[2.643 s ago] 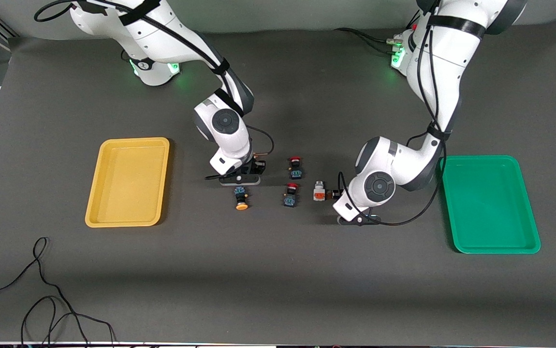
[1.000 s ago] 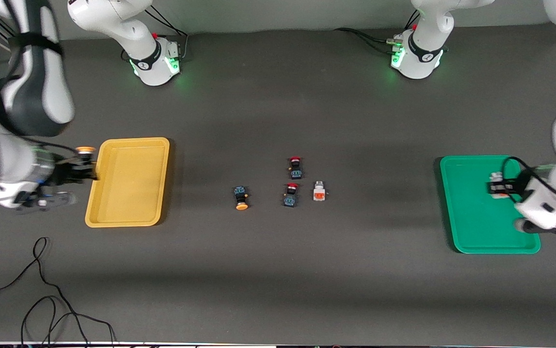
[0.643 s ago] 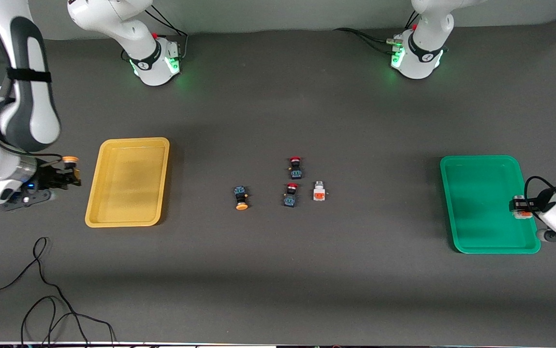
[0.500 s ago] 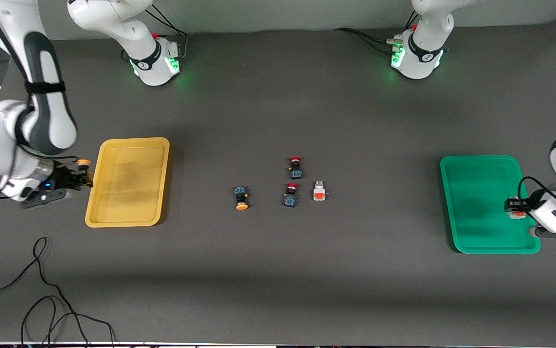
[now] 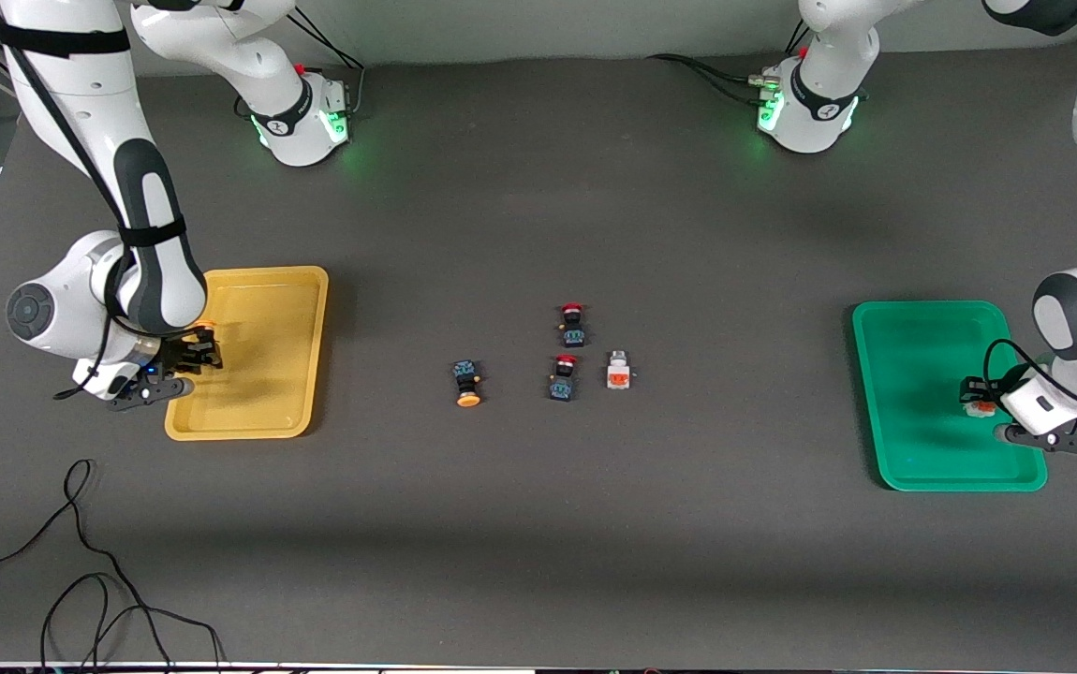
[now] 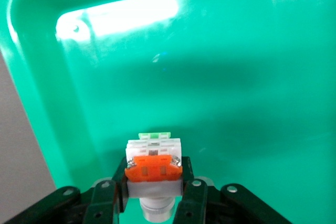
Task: Place green and yellow buttons in trays
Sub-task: 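Lower and release the button in the yellow tray while the left gripper releases the block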
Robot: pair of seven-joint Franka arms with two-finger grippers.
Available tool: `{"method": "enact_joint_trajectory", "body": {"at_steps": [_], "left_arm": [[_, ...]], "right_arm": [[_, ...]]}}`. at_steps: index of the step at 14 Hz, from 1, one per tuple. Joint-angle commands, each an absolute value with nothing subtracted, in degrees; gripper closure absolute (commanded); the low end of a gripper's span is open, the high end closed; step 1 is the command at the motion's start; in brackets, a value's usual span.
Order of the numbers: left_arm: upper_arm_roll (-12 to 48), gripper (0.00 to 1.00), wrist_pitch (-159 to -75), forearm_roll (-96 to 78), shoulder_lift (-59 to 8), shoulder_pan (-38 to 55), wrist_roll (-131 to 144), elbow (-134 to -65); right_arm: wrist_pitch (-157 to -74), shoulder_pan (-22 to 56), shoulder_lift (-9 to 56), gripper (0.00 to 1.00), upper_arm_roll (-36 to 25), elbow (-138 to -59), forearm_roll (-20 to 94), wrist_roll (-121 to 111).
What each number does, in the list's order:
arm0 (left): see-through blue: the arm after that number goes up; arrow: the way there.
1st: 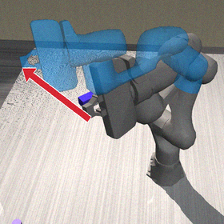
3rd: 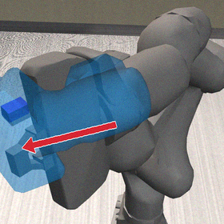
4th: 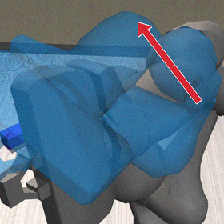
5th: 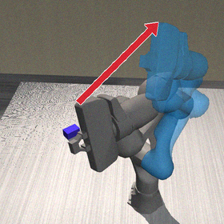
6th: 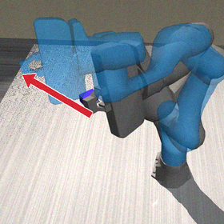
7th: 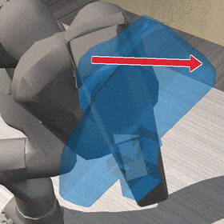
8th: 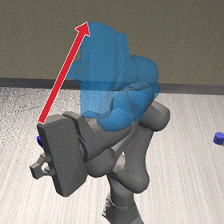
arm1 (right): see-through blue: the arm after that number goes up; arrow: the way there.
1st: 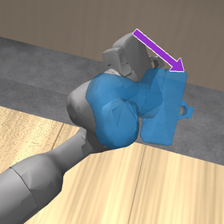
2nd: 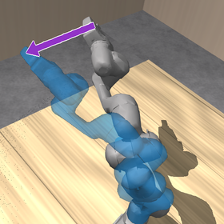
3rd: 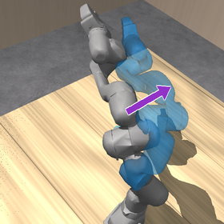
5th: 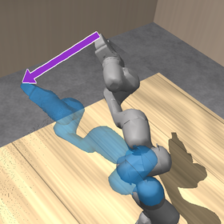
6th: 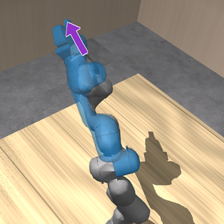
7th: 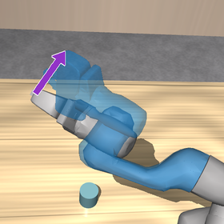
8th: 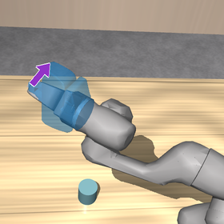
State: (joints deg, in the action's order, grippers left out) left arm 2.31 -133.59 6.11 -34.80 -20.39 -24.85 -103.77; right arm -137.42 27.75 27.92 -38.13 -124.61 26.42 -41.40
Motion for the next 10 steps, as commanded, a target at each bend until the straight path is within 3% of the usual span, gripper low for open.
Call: {"method": "enact_joint_trajectory", "body": {"at_steps": [1, 2, 3, 4, 6, 7, 10], "left_arm": [[2.9, 1.0, -134.5, 6.9, -35.0, -21.6, -26.6, -104.0], [2.9, 1.0, -134.3, 6.9, -35.0, -21.6, -26.6, -103.9], [2.9, 0.8, -134.1, 6.9, -35.0, -21.5, -26.7, -103.7], [2.9, 0.37, -134.4, 6.9, -35.0, -21.5, -26.7, -103.8], [3.0, 0.23, -133.4, 6.9, -34.4, -21.3, -26.9, -103.5], [3.0, 0.01, -133.2, 6.9, -33.8, -21.4, -27.0, -103.5], [3.5, 0.0, -126.2, 6.8, -30.0, -20.8, -27.0, -101.9]], "right_arm": [[-136.8, 28.0, 29.1, 0.15, -38.1, -122.4, 28.9, -42.3], [-135.8, 28.2, 28.8, 0.0, -38.1, -121.8, 28.9, -42.2], [-134.0, 28.2, 28.3, 0.0, -38.1, -120.5, 28.9, -41.8], [-131.2, 28.4, 27.8, 0.0, -38.3, -118.7, 28.8, -41.7], [-124.5, 28.4, 27.2, 0.0, -39.1, -113.6, 27.5, -41.7], [-121.6, 28.5, 26.7, 0.0, -40.3, -110.9, 25.8, -41.0], [-108.0, 28.5, 24.6, 0.0, -40.8, -99.7, 16.5, -31.8]]}}
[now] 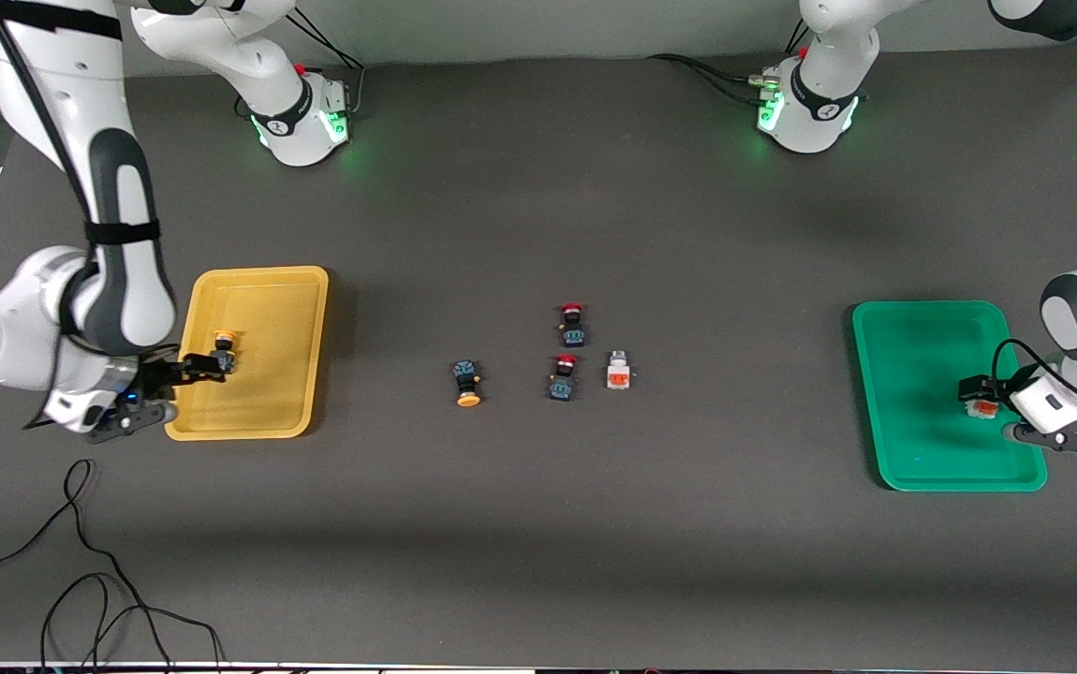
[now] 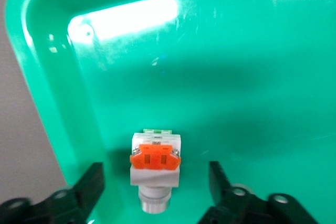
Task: Place green and yellow buttons in trays
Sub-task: 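Lower and release the button in the yellow tray while the left gripper releases the block, then reach the right gripper to another yellow button while the left gripper reaches another block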
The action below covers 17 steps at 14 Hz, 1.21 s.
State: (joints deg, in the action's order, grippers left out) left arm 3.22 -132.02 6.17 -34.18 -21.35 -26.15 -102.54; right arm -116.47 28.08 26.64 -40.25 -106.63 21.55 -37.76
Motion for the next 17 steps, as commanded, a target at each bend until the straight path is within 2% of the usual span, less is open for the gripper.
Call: {"method": "enact_joint_trajectory", "body": {"at_steps": [1, 3, 6, 8, 14, 17], "left_arm": [[4.0, 0.0, -120.6, 6.8, -27.9, -20.4, -26.8, -100.2], [4.3, 0.0, -107.3, 6.2, -25.3, -19.2, -26.2, -94.7], [4.3, 0.01, -89.5, 6.0, -25.1, -15.6, -23.7, -81.5], [4.3, 0.02, -83.2, 5.8, -25.3, -12.0, -18.7, -76.5], [4.3, 0.02, -83.5, -6.4, -25.8, 0.6, 4.4, -76.2], [4.3, 0.02, -88.1, -7.0, -27.4, 6.9, 14.8, -76.6]], "right_arm": [[-103.0, 28.7, 24.3, 0.0, -40.6, -95.0, 14.2, -28.9], [-95.8, 29.9, 24.4, 0.0, -40.5, -87.4, 13.0, -25.8], [-95.2, 34.9, 24.6, 0.0, -40.3, -85.2, 13.4, -17.4], [-95.9, 39.8, 25.4, 0.0, -40.0, -84.3, 14.0, -7.5], [-105.5, 55.4, 30.8, 0.0, -40.0, -83.9, 22.7, 18.2], [-109.0, 59.7, 33.6, 0.0, -39.9, -83.1, 23.0, 21.6]]}}
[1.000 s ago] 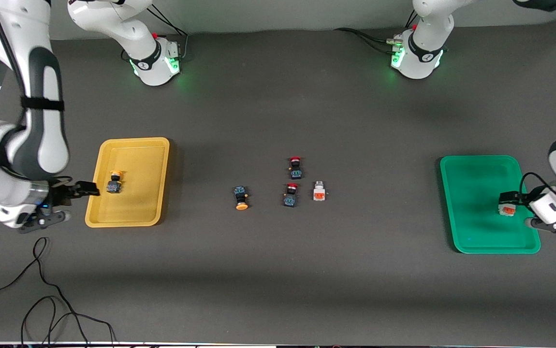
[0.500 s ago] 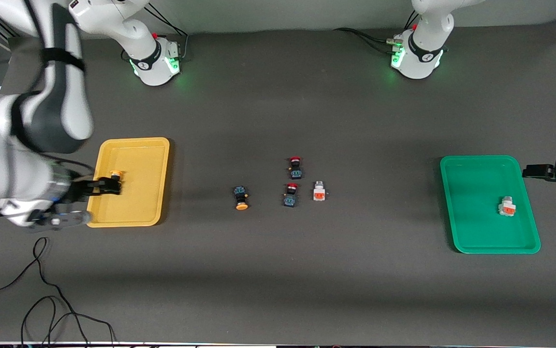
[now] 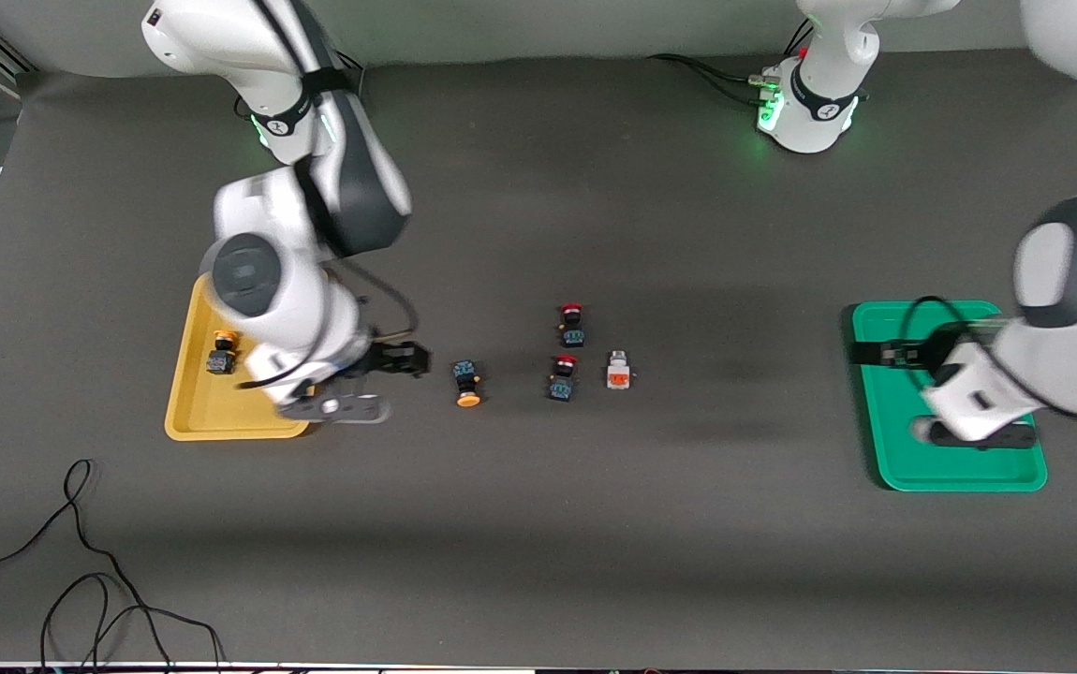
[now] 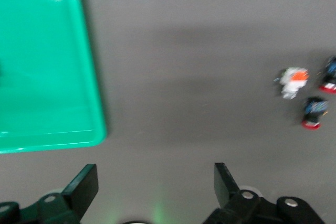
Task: Place green and yellow buttons in trays
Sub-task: 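Reach the right gripper to another yellow button while the left gripper reaches another block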
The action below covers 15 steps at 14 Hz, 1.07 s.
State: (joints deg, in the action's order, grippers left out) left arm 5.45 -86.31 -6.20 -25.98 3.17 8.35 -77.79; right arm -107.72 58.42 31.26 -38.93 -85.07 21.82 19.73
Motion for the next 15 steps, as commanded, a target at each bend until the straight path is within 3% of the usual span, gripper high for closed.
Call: {"method": "enact_joint_trajectory", "body": {"at_steps": [1, 7, 12, 15], "left_arm": [[4.3, 0.02, -89.3, -7.0, -27.9, 9.1, 17.9, -76.6], [4.3, 0.02, -96.5, -7.2, -33.1, 18.1, 28.6, -76.6], [4.7, 0.02, -104.7, -6.3, -37.2, 22.2, 27.8, -79.4], [4.7, 0.02, -113.7, -6.2, -38.0, 25.4, 27.6, -83.4]], "right_arm": [[-110.5, 59.7, 34.6, 0.0, -39.5, -83.4, 23.5, 21.3], [-121.2, 58.9, 42.2, 0.0, -35.9, -88.9, 32.2, 10.6], [-130.9, 59.3, 47.7, 0.0, -33.0, -91.5, 33.2, 9.0], [-131.7, 59.1, 48.6, 0.08, -31.9, -91.9, 34.4, 9.1]]}}
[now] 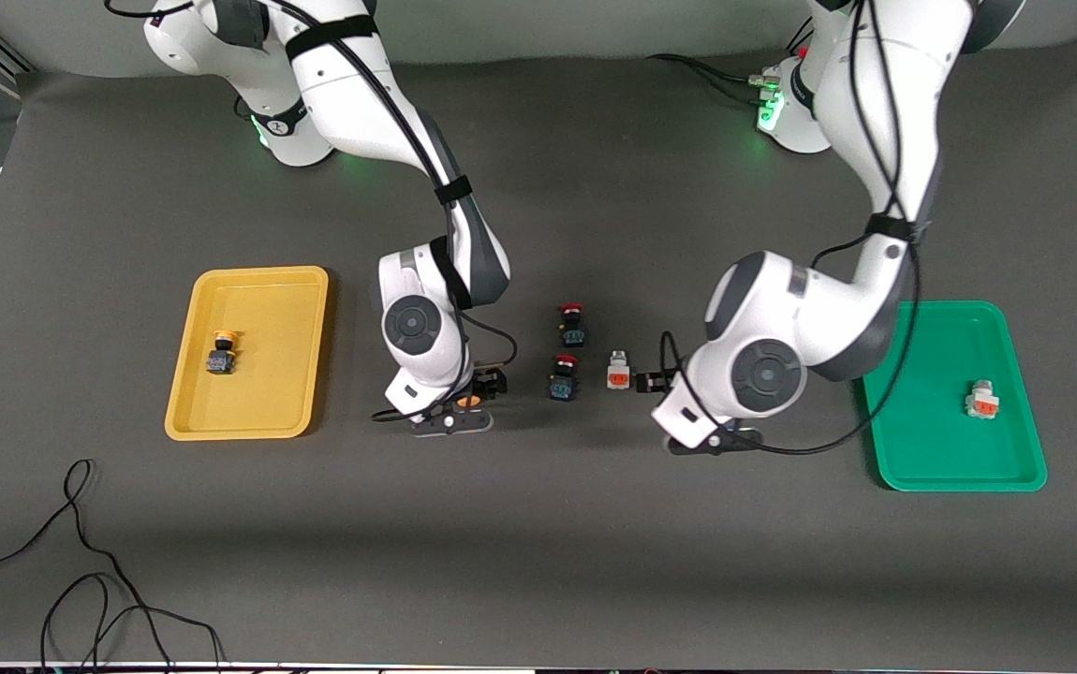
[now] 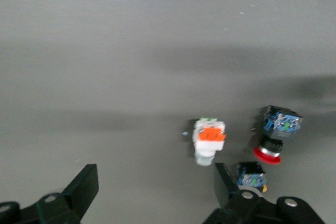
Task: Place green and yellow buttons in trays
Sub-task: 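Reach the right gripper to another yellow button while the left gripper reaches another block, then grasp the second yellow button with the right gripper while the left gripper grasps the block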
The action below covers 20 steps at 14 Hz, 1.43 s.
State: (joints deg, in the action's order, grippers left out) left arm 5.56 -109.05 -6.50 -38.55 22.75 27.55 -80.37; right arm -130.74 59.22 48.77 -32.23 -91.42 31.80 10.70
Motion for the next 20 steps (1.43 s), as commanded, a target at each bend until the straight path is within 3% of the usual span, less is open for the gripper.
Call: {"method": "enact_joint_trajectory", "body": {"at_steps": [1, 3, 7, 11, 14, 15, 16, 20], "left_arm": [[4.7, 0.02, -116.2, -6.2, -38.8, 26.0, 27.0, -83.9], [4.7, 0.02, -118.7, -6.2, -40.2, 27.0, 24.2, -84.3], [4.7, 0.02, -125.5, -3.9, -41.0, 28.6, 23.0, -89.4], [4.7, 0.02, -135.4, -3.9, -42.4, 29.7, 23.8, -94.0], [4.7, 0.05, -136.1, -4.4, -43.2, 30.4, 24.2, -94.0], [4.7, 0.57, -135.7, -4.3, -43.2, 30.3, 24.0, -94.0], [4.7, 1.0, -135.4, -4.4, -43.2, 30.4, 24.3, -94.0], [4.7, 1.0, -135.0, -4.4, -42.9, 30.5, 25.0, -94.0]], "right_arm": [[-131.7, 59.1, 48.8, 0.1, -31.9, -92.0, 35.5, 9.1], [-131.7, 58.9, 48.6, 0.21, -31.9, -92.2, 35.6, 9.0], [-131.6, 58.7, 48.3, 0.59, -31.9, -93.1, 35.6, 8.8], [-129.5, 58.1, 45.9, 0.62, -32.8, -93.1, 35.5, 7.0], [-119.8, 58.8, 40.4, 0.62, -37.3, -92.1, 34.6, 6.7], [-116.7, 59.0, 38.6, 0.62, -38.4, -91.3, 33.0, 6.7], [-115.0, 58.8, 37.5, 0.62, -38.5, -91.1, 31.4, 6.7], [-115.4, 59.2, 38.5, 0.62, -38.2, -91.4, 31.8, 7.6]]}}
